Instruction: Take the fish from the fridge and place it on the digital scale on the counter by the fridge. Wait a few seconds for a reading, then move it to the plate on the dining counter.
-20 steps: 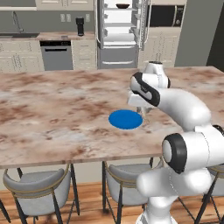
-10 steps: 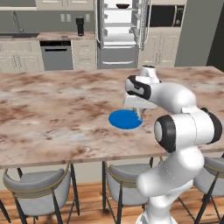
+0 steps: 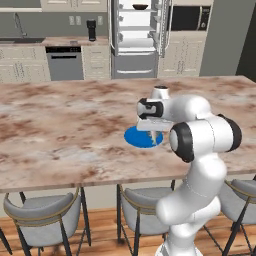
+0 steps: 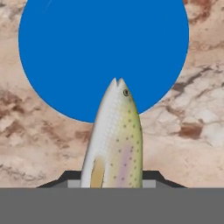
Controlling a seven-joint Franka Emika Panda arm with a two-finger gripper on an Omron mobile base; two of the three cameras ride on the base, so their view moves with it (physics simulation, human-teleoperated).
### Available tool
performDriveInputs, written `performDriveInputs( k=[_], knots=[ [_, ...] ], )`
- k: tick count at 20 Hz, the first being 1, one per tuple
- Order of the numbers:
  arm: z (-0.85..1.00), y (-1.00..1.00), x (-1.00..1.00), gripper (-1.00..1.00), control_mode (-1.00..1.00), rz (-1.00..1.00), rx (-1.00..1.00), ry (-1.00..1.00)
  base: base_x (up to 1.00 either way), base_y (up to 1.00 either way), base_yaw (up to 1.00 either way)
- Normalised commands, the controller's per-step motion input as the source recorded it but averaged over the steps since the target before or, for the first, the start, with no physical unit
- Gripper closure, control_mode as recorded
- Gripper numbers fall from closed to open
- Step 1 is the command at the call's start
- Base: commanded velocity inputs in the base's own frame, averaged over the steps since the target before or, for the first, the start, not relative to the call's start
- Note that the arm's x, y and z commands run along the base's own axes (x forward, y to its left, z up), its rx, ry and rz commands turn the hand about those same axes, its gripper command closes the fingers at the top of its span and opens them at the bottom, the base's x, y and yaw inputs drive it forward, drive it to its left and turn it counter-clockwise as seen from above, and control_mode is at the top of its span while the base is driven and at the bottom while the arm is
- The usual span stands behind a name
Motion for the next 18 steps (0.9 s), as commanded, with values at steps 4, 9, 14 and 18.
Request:
performDriveInputs(
  k=[4, 9, 14, 18],
  knots=[
    [-0.34, 0.06, 0.33, 1.00, -1.00, 0.00, -0.04, -0.05, 0.00, 0.00, 0.00],
    [-0.42, 0.04, 0.77, 1.00, -1.00, -0.01, -0.02, 0.00, 0.00, 0.00, 0.00],
    [-0.32, 0.02, 0.77, 1.00, -1.00, 0.00, 0.00, 0.00, 0.00, 0.00, 0.00],
    [-0.22, 0.00, 0.70, 1.00, -1.00, 0.00, 0.00, 0.06, 0.00, 0.00, 0.00]
  ],
)
